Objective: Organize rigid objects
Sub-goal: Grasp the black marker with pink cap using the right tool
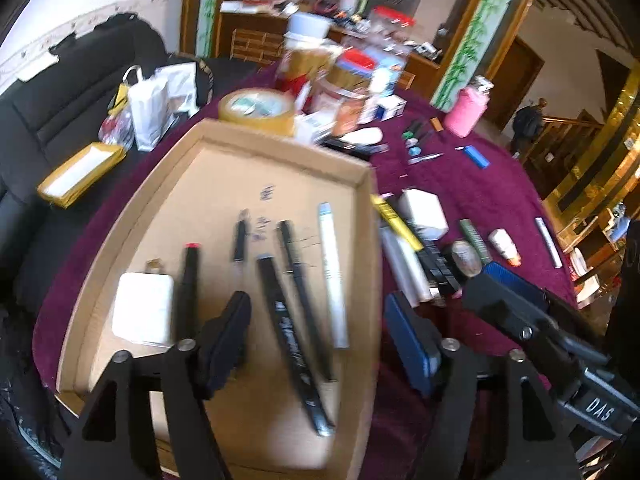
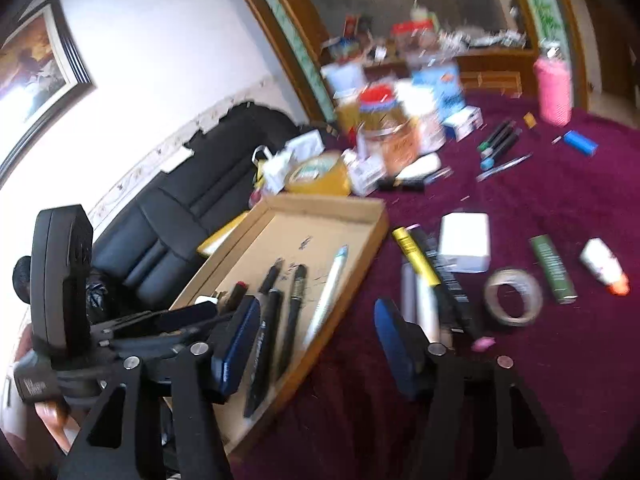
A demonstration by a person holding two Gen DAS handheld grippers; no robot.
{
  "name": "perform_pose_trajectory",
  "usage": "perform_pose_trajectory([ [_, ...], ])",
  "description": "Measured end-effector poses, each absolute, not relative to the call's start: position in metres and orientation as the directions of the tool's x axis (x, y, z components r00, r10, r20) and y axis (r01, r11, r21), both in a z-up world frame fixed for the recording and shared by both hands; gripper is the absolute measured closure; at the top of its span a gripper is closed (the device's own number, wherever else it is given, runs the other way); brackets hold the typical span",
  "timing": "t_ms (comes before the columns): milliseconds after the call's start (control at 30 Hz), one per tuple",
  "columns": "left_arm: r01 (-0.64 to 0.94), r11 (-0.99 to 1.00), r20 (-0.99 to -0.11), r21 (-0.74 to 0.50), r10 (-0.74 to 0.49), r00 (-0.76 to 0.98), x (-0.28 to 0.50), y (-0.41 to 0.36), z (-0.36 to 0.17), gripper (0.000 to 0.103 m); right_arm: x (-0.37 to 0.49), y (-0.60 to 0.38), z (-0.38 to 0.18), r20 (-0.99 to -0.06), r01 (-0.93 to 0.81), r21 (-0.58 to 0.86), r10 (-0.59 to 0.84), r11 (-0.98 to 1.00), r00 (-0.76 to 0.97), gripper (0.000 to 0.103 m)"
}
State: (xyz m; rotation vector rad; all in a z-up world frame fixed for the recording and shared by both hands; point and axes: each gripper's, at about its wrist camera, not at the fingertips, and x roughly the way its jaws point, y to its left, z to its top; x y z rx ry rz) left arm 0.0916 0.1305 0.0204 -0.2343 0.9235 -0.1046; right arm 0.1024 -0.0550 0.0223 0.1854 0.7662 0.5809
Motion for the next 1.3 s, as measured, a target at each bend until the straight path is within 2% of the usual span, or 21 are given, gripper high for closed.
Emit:
perform_pose_trajectory([
  [67, 0.007, 0.969, -0.766, -0.246, -0.199, 0.611, 0.088, 0.115, 0.027, 0.03, 0.093, -0.074, 0.026, -0.579, -0.419, 0.351, 0.546, 0.838, 0.606, 0.026],
  [133, 0.03, 0.967, -0.758, -0.252, -0.216, 0.615, 0.084, 0.099, 0.031, 0.03, 0.088, -0.091, 0.027, -0.563, -0.413, 0.373, 0.557, 0.831, 0.611, 0.025],
  [267, 0.062, 0.963, -0.76, -0.262, -0.246, 0.602, 0.085, 0.069, 0.033, 0.028, 0.082, -0.128, 0.024, -0.496, -0.411, 0.507, 0.646, 0.758, 0.58, 0.025],
  [433, 0.091, 0.964, -0.785, -0.251, -0.257, 0.564, 0.087, 0.039, 0.027, 0.028, 0.086, -0.153, 0.017, -0.48, -0.364, 0.557, 0.647, 0.747, 0.593, 0.025],
  [733, 0.091, 0.968, -0.807, -0.232, -0.244, 0.537, 0.089, 0.018, 0.02, 0.028, 0.103, -0.183, 0.003, -0.542, -0.268, 0.558, 0.589, 0.785, 0.599, 0.025],
  [1033, 0.066, 0.971, -0.817, -0.23, -0.229, 0.529, 0.094, 0.019, 0.012, 0.028, 0.136, -0.179, -0.003, -0.681, -0.301, 0.404, 0.503, 0.864, 0.532, 0.025],
  [1200, 0.035, 0.965, -0.815, -0.26, -0.239, 0.527, 0.099, 0.034, 0.009, 0.028, 0.156, -0.146, -0.003, -0.721, -0.388, 0.337, 0.501, 0.858, 0.479, 0.048],
  [1300, 0.028, 0.961, -0.814, -0.275, -0.248, 0.526, 0.1, 0.044, 0.008, 0.028, 0.175, -0.129, -0.012, -0.748, -0.411, 0.333, 0.503, 0.849, 0.433, 0.054],
])
